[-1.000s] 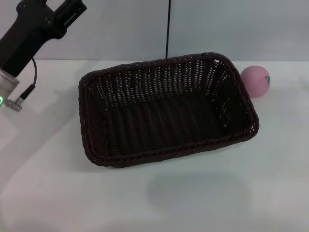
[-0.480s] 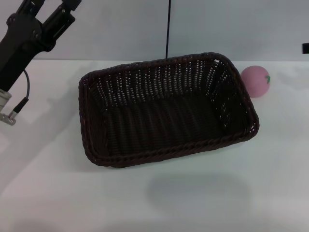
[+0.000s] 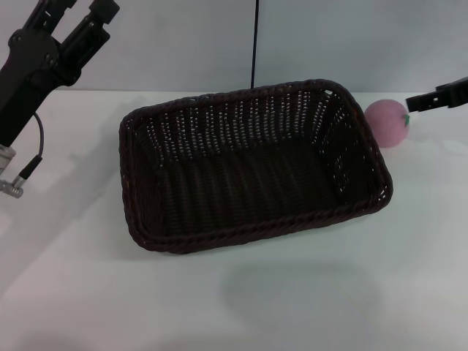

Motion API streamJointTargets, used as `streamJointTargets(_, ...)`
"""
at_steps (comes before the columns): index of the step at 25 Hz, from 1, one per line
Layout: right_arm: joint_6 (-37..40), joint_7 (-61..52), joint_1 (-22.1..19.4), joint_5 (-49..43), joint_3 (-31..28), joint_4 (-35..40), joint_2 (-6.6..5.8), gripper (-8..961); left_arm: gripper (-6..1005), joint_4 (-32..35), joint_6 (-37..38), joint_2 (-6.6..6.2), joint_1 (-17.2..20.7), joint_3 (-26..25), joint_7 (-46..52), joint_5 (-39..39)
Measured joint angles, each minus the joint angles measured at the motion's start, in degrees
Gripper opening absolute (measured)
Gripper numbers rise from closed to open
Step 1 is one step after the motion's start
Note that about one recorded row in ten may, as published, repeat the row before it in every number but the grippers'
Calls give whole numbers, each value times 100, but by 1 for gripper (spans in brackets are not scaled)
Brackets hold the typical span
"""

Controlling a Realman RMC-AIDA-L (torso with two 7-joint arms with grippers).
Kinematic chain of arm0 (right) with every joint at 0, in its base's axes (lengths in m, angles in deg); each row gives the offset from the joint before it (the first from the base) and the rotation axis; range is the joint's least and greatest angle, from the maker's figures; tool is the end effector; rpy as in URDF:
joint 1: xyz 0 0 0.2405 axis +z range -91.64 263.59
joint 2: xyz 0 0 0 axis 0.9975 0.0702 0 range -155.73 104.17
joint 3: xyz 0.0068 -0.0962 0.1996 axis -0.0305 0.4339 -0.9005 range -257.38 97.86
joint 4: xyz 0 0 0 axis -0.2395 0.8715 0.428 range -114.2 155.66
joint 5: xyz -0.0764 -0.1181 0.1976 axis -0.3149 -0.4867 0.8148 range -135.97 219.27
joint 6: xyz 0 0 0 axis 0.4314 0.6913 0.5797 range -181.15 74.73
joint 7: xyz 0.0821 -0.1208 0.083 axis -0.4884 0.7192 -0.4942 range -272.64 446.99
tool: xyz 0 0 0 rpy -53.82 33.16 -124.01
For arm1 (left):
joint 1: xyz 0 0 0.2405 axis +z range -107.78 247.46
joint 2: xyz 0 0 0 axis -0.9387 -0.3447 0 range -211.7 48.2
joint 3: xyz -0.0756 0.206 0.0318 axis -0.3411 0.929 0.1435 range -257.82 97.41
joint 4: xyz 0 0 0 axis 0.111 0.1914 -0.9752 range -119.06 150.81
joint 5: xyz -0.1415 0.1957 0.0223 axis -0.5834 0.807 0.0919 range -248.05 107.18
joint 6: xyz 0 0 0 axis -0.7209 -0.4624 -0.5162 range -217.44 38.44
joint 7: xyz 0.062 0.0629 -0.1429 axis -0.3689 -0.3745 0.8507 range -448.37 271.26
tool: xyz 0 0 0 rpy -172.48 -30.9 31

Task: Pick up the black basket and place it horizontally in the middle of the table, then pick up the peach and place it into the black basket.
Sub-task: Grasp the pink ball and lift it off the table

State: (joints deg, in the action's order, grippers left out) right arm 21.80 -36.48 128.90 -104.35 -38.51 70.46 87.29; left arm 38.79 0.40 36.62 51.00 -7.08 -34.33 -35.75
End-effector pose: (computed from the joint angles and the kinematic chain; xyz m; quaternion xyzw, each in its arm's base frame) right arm 0.2487 0.4428 0.0766 -0.8754 0.4010 -0.0021 0.2700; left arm -0.2364 0.3343 0.0306 -0.7285 -0.1906 -0.5670 0.3339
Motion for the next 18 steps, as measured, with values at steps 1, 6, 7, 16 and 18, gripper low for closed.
streamJointTargets(1,-63,7,27,-13,33,-65,6,730,856,-9,1,0,2,0,0,-1)
streamJointTargets(6,-411,9,68,-36,266,-252,52,735,856,-95,1,-3,-6,0,1,-22)
streamJointTargets(7,-488,21,72,-37,273,-299,64,734,856,-114,1,-4,-11,0,1,-33)
streamJointTargets(16,-949,220,185,-19,293,-823,93,702,856,-132,-6,-7,-38,11,1,-57)
streamJointTargets(18,-1029,253,206,-18,297,-896,113,683,856,-136,-22,-3,-46,22,1,-58)
